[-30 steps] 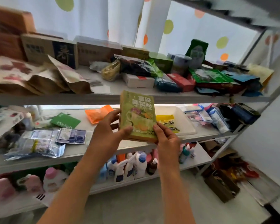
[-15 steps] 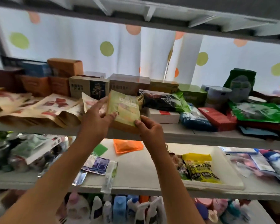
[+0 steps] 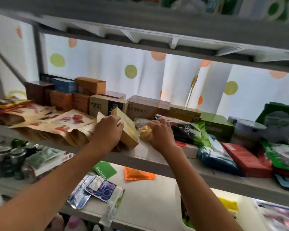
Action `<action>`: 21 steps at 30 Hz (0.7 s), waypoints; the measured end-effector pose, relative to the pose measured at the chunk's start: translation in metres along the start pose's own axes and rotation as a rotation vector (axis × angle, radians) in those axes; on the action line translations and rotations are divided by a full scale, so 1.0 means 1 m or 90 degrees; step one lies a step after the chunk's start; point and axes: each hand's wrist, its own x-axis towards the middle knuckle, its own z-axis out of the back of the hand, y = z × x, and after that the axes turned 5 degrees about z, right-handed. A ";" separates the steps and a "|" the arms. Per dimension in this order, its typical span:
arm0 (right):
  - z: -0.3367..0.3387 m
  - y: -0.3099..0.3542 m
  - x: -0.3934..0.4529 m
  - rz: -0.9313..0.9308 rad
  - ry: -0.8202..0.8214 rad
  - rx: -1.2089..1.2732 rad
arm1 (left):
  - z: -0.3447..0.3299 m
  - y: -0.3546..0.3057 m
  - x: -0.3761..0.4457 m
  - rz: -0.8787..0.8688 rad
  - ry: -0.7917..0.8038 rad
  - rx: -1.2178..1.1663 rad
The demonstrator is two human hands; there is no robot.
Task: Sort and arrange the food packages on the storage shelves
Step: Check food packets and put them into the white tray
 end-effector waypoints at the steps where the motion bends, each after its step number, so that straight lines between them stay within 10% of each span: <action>1: -0.003 -0.004 0.007 0.013 0.037 -0.026 | -0.001 0.000 0.001 -0.006 0.001 0.015; 9: -0.024 -0.005 0.039 0.119 0.245 -0.359 | -0.009 0.000 0.020 -0.041 0.138 0.221; 21: -0.038 -0.012 0.054 0.054 0.168 -0.383 | -0.007 -0.006 0.033 -0.054 0.173 0.307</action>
